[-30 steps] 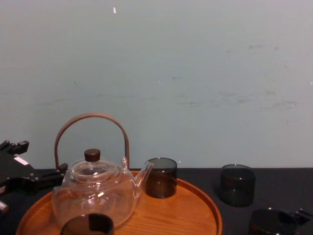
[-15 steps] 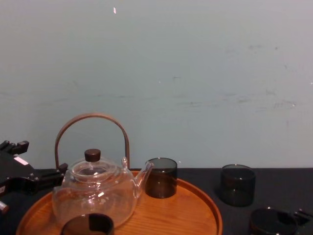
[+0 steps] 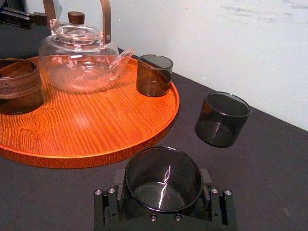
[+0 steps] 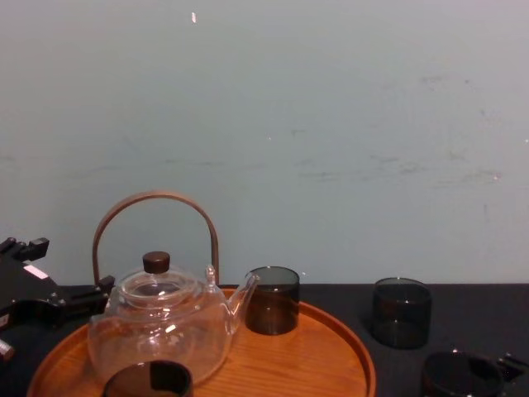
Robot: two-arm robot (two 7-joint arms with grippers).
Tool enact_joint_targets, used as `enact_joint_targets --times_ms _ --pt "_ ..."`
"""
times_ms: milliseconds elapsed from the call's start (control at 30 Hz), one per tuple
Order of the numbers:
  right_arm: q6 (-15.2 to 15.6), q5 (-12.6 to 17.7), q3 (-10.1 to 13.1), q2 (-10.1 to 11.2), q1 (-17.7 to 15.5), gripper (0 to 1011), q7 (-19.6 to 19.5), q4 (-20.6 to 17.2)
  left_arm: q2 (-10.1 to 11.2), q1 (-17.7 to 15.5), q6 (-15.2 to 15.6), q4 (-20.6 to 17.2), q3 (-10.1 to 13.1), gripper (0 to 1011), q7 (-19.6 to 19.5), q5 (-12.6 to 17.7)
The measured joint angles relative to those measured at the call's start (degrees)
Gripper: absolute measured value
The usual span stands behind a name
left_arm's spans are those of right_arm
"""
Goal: Pick up the glass from the table and place it on the tray.
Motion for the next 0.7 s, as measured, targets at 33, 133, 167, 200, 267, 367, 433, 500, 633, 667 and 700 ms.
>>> enact_joint_targets --times_ms 33,133,167,200,267,367,433,500,633,667,700 --pt "0.0 0.0 0.0 0.0 0.0 920 0.0 0.0 0.0 0.0 0.0 0.0 0.0 1010 0.0 0.0" --pt "0.0 0.2 0.1 0.0 0.0 920 0.2 0.0 0.0 0.0 0.0 0.0 0.0 1009 0.0 0.0" --pt "0.0 0.4 0.2 0.0 -0.1 920 0.4 0.0 0.0 0.0 0.0 0.0 0.0 1010 0.0 0.0" --pt "0.0 0.8 0.3 0.0 -0.1 920 0.8 0.0 0.0 0.0 0.0 0.0 0.0 1010 0.0 0.0" --pt "0.1 1.0 0.4 0.0 -0.2 920 1.0 0.0 0.0 0.0 0.0 0.0 0.0 1010 0.0 0.0" --pt "0.6 1.3 0.4 0.2 -0.3 920 1.3 -0.7 0.0 0.0 0.0 0.0 0.0 1009 0.0 0.0" --pt "1.1 1.4 0.4 0.5 -0.4 920 1.4 -1.5 0.0 0.0 0.0 0.0 0.0 1010 0.0 0.0" --pt "1.4 1.5 0.5 0.7 -0.4 920 1.5 -2.2 0.0 0.0 0.0 0.0 0.0 1009 0.0 0.0" --pt "1.9 1.5 0.6 1.2 -0.7 920 1.5 -3.9 0.0 0.0 0.0 0.0 0.0 1010 0.0 0.0" --pt "2.0 1.5 0.6 1.4 -0.8 920 1.4 -4.6 0.0 0.0 0.0 0.0 0.0 1010 0.0 0.0" --pt "2.1 1.4 0.6 1.4 -0.8 920 1.3 -4.9 0.0 0.0 0.0 0.0 0.0 1009 0.0 0.0"
